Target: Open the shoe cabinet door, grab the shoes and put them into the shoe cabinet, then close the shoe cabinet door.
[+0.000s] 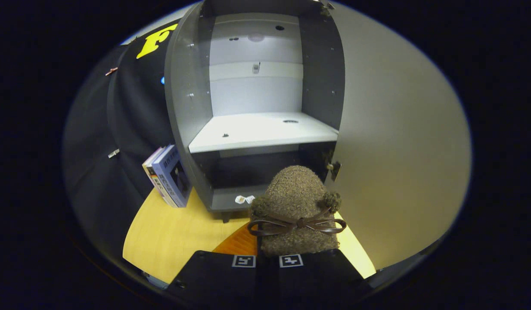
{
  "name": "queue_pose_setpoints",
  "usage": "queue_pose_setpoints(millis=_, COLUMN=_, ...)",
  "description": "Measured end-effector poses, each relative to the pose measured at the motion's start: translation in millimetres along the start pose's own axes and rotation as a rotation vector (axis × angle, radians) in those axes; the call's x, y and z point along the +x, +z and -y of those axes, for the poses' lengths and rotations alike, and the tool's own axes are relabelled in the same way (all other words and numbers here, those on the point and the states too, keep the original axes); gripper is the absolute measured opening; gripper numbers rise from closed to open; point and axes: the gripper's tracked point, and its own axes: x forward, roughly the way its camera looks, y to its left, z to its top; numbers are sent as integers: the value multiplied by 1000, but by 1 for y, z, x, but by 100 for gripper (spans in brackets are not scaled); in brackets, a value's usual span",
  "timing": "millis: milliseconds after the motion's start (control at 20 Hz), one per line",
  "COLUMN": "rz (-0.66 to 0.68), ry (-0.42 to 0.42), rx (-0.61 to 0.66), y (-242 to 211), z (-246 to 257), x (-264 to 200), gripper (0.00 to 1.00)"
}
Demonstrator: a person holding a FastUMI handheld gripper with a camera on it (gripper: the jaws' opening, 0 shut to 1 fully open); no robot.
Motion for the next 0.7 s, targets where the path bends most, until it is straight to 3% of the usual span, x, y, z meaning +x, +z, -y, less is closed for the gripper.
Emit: queue_pose_setpoints(millis=700, rz=84, ry=17, rx=-34, y=102, z=-22, x=30, gripper=5)
